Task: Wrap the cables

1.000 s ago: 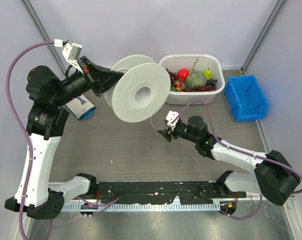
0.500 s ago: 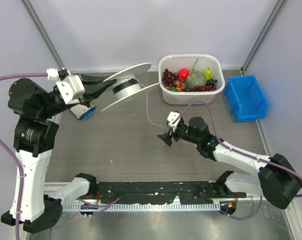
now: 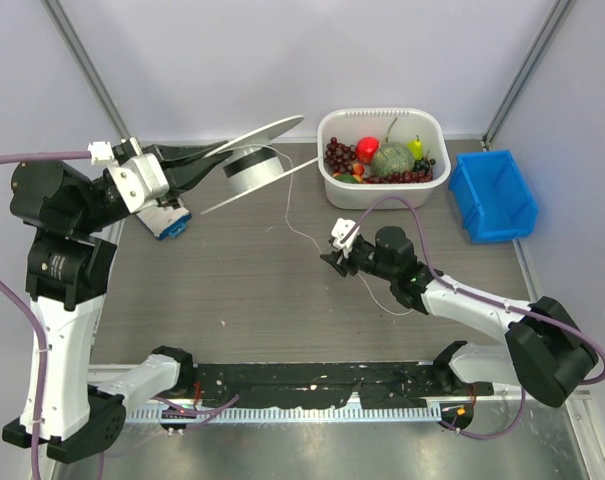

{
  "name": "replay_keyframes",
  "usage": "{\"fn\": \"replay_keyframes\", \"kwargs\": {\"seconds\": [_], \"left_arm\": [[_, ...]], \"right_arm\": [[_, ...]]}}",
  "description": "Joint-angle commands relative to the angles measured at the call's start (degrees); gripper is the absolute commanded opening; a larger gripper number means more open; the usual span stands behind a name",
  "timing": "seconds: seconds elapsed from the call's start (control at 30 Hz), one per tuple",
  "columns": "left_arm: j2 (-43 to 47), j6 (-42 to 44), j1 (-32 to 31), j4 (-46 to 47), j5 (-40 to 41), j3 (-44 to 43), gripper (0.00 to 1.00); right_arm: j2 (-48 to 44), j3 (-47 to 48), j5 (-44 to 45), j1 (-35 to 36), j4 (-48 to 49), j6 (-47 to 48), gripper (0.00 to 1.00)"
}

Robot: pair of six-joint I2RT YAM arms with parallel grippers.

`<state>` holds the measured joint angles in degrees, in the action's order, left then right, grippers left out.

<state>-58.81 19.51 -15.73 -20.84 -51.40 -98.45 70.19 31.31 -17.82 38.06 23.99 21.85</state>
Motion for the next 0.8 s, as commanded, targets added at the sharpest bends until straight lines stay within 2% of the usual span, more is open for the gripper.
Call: {"fn": "replay_keyframes", "kwargs": {"seconds": [0.0,0.03,0.07,0.13,0.23,0.4,0.43,0.53,0.57,0.63,0.77], "left_arm": [[0.45,-1.48,0.17,7.74,2.18,-2.18,0.0],[0.36,-2.01,0.17,7.83,2.35,-2.18,0.0],[0.1,-2.45,0.17,7.92,2.35,-2.44,0.0],[0.09,-3.86,0.17,9.14,2.62,-2.27,0.0],[0.1,-5.96,0.08,10.64,2.71,-2.09,0.0],[0.01,-8.96,0.08,11.88,3.84,-1.83,0.0],[0.01,-9.05,0.17,11.96,4.2,-1.65,0.0],[0.01,-9.05,0.17,12.05,4.64,-1.56,0.0],[-0.25,-9.31,0.17,11.96,5.33,-1.74,0.0],[-0.69,-10.1,0.17,11.53,7.88,-2.18,0.0],[-2.27,-16.76,0.17,11.79,14.29,-3.14,0.0]], "right_arm": [[1.17,1.74,-0.46,-0.01,2.99,-0.4,0.49],[1.35,1.74,-0.28,-0.01,3.08,-0.4,0.52],[1.7,1.82,-0.19,-0.01,3.17,-0.49,0.6],[2.31,2.09,-0.19,-0.1,3.35,-0.49,0.69],[3.54,2.26,-0.54,0.08,4.75,-0.58,0.69],[5.83,2.88,-1.6,-0.01,6.86,-0.75,0.53],[6.18,3.05,-1.6,-0.01,7.47,-0.93,0.44],[6.8,3.41,-2.39,-0.01,7.83,-1.19,0.26],[6.8,3.67,-2.74,-0.01,7.83,-1.71,0.14],[6.71,3.76,-2.48,0.69,7.74,-2.95,0.01],[6.01,3.23,-1.43,2.88,7.74,-5.67,0.01]]}}
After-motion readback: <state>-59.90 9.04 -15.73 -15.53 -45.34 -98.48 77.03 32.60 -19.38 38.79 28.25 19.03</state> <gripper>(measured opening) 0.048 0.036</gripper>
